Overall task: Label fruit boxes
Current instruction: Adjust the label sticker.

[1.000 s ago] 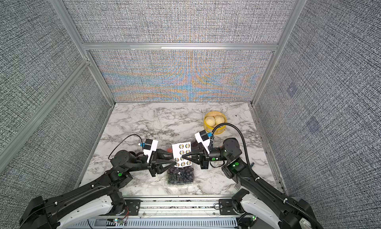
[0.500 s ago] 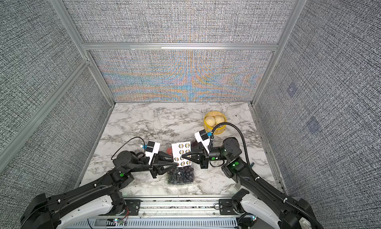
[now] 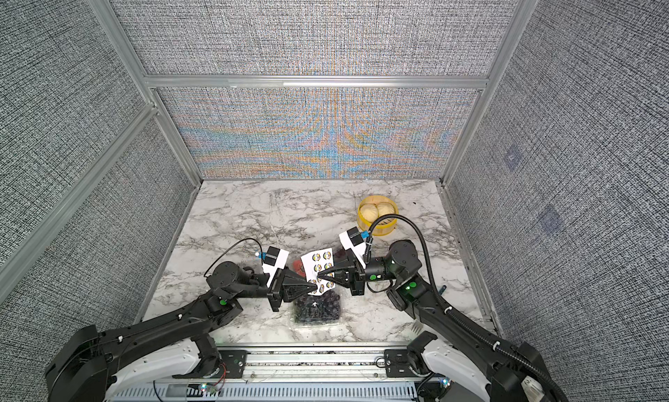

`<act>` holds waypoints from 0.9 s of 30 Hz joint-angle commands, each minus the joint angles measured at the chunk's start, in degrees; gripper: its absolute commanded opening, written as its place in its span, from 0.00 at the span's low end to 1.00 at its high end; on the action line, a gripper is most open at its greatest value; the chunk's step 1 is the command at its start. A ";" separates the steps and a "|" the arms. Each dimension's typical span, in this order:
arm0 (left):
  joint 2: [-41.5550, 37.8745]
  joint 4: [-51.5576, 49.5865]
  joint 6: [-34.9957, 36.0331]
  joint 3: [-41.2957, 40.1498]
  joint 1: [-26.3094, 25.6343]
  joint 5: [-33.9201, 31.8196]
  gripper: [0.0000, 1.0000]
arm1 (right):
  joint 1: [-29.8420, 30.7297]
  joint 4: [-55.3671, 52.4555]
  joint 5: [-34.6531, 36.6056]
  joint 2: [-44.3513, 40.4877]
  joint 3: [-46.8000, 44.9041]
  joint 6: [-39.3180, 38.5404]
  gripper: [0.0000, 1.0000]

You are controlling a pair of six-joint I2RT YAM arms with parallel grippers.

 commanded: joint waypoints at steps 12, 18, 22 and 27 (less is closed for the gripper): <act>0.49 0.26 0.98 1.38 0.03 1.16 0.00 | 0.02 5.66 -1.93 -0.03 -0.42 3.55 0.30; -0.51 -1.42 1.69 1.44 0.02 0.95 0.00 | 0.35 5.74 -1.58 0.84 -0.03 3.45 0.36; 0.17 0.34 0.88 1.19 0.03 1.96 0.00 | 0.55 6.38 -1.92 2.26 0.88 3.78 0.36; 0.84 0.22 0.90 1.51 0.05 2.29 0.00 | 0.77 7.02 -2.10 2.31 0.81 3.97 0.36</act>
